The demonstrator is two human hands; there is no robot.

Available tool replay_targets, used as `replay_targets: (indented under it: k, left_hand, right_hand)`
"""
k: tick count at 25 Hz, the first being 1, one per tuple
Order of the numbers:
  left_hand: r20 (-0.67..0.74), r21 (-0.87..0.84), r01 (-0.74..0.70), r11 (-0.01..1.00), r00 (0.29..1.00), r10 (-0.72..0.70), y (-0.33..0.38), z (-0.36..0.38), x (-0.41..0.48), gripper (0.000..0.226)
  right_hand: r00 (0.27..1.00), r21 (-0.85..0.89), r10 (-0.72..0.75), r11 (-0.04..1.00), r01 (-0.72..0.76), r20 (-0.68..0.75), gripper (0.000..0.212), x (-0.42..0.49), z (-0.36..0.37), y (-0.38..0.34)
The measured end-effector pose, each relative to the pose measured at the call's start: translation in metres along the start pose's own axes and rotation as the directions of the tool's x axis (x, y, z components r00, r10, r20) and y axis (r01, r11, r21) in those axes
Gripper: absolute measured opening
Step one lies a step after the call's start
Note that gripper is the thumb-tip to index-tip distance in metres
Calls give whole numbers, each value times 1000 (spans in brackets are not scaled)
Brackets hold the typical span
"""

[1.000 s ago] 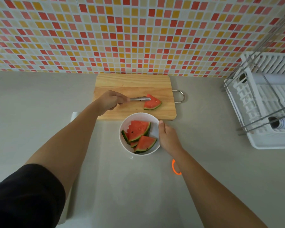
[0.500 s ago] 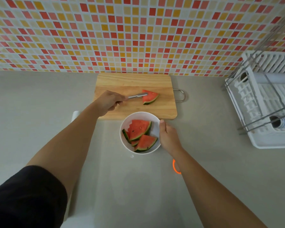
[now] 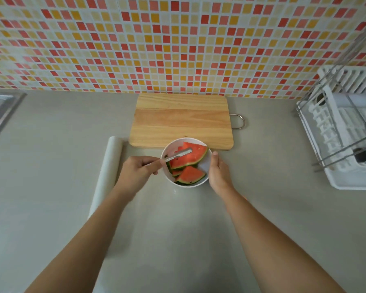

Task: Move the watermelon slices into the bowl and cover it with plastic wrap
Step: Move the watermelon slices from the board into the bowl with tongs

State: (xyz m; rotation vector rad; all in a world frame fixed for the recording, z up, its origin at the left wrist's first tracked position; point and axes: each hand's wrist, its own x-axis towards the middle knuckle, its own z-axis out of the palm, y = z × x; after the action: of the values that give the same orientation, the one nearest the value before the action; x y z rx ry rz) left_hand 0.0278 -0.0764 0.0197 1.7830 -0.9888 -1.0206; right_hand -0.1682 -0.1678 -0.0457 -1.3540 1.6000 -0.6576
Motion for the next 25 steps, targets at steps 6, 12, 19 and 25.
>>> replay_targets:
  k: [6,12,19,25]
  left_hand:
    - [-148,257,-45,965,985,85,10,26,-32,16]
    - [-232,316,-64,947,962,143,-1,53,-53,15]
    - [-246,327,-76,942,955,163,1,41,-54,14]
    - [-294,338,-100,936,934,206,5,23,-43,16]
  right_hand:
    - [1000,32,10,999,-10,2,46,-6,-1,0]
    - [1000,18,16,1000,-16,13,48,-7,-3,1]
    - [1000,-19,-6,1000,6,-13,53,-7,0,1]
    - [1000,-38,-21,999,21,-6,53,-7,-2,-1]
